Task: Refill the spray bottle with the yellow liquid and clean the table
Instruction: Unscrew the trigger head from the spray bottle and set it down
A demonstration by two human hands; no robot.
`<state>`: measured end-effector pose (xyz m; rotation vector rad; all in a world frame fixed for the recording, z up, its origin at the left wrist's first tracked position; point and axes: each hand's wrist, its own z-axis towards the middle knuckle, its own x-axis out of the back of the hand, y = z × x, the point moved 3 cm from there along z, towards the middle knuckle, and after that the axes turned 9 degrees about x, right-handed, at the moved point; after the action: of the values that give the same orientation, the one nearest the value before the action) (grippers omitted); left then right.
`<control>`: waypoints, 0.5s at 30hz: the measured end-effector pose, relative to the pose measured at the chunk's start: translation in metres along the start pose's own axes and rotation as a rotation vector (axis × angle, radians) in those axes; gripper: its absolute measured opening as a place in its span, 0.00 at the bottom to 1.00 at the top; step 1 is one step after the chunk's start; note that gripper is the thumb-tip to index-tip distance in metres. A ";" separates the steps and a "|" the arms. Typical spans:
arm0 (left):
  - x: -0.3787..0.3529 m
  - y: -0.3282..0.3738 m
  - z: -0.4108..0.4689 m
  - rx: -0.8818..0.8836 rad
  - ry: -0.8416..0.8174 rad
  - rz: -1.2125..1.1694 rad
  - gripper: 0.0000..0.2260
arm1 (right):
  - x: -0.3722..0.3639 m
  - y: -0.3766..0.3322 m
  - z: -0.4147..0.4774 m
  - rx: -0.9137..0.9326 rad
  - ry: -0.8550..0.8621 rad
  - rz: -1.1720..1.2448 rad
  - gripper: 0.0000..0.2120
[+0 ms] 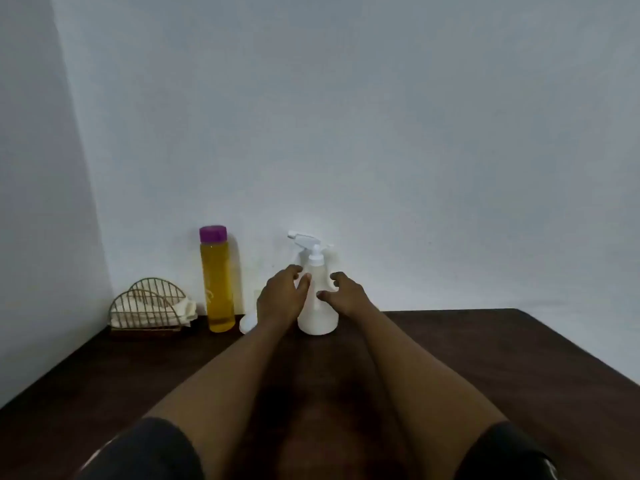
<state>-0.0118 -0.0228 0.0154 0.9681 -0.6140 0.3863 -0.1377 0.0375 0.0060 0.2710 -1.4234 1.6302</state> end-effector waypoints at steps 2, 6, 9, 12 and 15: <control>-0.016 -0.007 0.017 0.046 -0.106 -0.128 0.20 | -0.014 0.007 0.014 -0.022 -0.115 0.090 0.34; -0.029 -0.015 0.030 0.066 -0.212 -0.217 0.21 | -0.024 0.016 0.022 -0.005 -0.095 0.205 0.33; -0.027 -0.018 0.027 0.067 -0.201 -0.224 0.20 | -0.021 0.017 0.018 0.017 -0.069 0.196 0.34; -0.015 -0.014 0.011 0.056 -0.230 -0.187 0.20 | -0.014 0.008 -0.003 0.028 -0.092 0.164 0.34; -0.001 -0.009 -0.016 0.033 -0.254 -0.144 0.20 | -0.006 0.000 -0.035 0.029 -0.104 0.140 0.35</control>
<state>-0.0029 -0.0139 0.0020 1.0951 -0.7638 0.1459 -0.1211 0.0648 -0.0090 0.2818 -1.5270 1.7737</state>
